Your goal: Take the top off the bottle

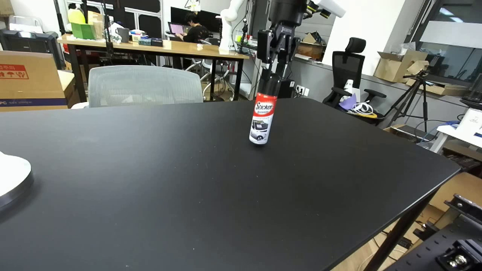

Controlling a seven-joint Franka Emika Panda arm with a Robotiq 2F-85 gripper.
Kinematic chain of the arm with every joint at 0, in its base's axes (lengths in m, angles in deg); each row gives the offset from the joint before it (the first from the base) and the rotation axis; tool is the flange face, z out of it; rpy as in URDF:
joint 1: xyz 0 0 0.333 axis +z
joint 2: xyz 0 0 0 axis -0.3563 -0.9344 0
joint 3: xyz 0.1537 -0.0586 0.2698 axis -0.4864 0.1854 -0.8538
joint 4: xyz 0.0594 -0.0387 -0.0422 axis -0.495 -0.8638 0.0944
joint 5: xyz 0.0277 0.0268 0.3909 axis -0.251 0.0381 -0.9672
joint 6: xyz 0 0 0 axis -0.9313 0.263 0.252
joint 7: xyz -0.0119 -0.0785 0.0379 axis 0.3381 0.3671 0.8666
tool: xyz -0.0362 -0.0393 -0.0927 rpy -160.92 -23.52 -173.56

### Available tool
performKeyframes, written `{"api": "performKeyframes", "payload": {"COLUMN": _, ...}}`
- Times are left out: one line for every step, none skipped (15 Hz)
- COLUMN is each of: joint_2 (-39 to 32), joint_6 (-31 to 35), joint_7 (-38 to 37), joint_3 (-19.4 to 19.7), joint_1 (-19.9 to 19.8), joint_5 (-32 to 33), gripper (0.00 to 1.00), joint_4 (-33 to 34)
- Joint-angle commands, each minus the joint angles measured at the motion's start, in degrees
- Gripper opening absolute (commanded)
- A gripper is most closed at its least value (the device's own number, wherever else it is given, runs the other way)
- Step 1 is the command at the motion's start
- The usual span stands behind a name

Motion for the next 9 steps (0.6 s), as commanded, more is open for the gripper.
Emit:
{"api": "performKeyframes", "payload": {"joint_2": 0.0, "joint_6": -0.4, "joint_7": -3.1, "joint_3": 0.9, "joint_1": -0.7, "joint_5": 2.4, "gripper": 0.31, "joint_4": -0.7}}
{"api": "performKeyframes", "payload": {"joint_2": -0.2, "joint_6": 0.4, "joint_7": -3.4, "joint_3": 1.1, "joint_1": -0.8, "joint_5": 3.2, "gripper": 0.31, "joint_4": -1.2}}
{"api": "performKeyframes", "payload": {"joint_2": -0.2, "joint_6": 1.4, "joint_7": -3.9, "joint_3": 1.3, "joint_1": -0.8, "joint_5": 4.5, "gripper": 0.31, "joint_4": -1.6}}
{"api": "performKeyframes", "payload": {"joint_2": -0.2, "joint_6": 2.5, "joint_7": -4.2, "joint_3": 1.5, "joint_1": -0.8, "joint_5": 5.7, "gripper": 0.31, "joint_4": -2.1}}
{"api": "performKeyframes", "payload": {"joint_2": -0.3, "joint_6": 4.0, "joint_7": -4.5, "joint_3": 1.7, "joint_1": -0.8, "joint_5": 6.9, "gripper": 0.31, "joint_4": -2.6}}
{"api": "performKeyframes", "payload": {"joint_2": -0.3, "joint_6": 5.0, "joint_7": -4.2, "joint_3": 1.6, "joint_1": -0.9, "joint_5": 7.3, "gripper": 0.31, "joint_4": -2.8}}
{"api": "performKeyframes", "payload": {"joint_2": -0.7, "joint_6": 5.3, "joint_7": -2.0, "joint_3": 1.1, "joint_1": -1.3, "joint_5": 5.1, "gripper": 0.31, "joint_4": -2.6}}
{"api": "performKeyframes", "payload": {"joint_2": -0.9, "joint_6": 4.6, "joint_7": 0.8, "joint_3": 0.5, "joint_1": -1.8, "joint_5": 2.0, "gripper": 0.31, "joint_4": -2.4}}
{"api": "performKeyframes", "payload": {"joint_2": -1.1, "joint_6": 3.7, "joint_7": 3.9, "joint_3": -0.2, "joint_1": -2.4, "joint_5": -1.9, "gripper": 0.31, "joint_4": -2.1}}
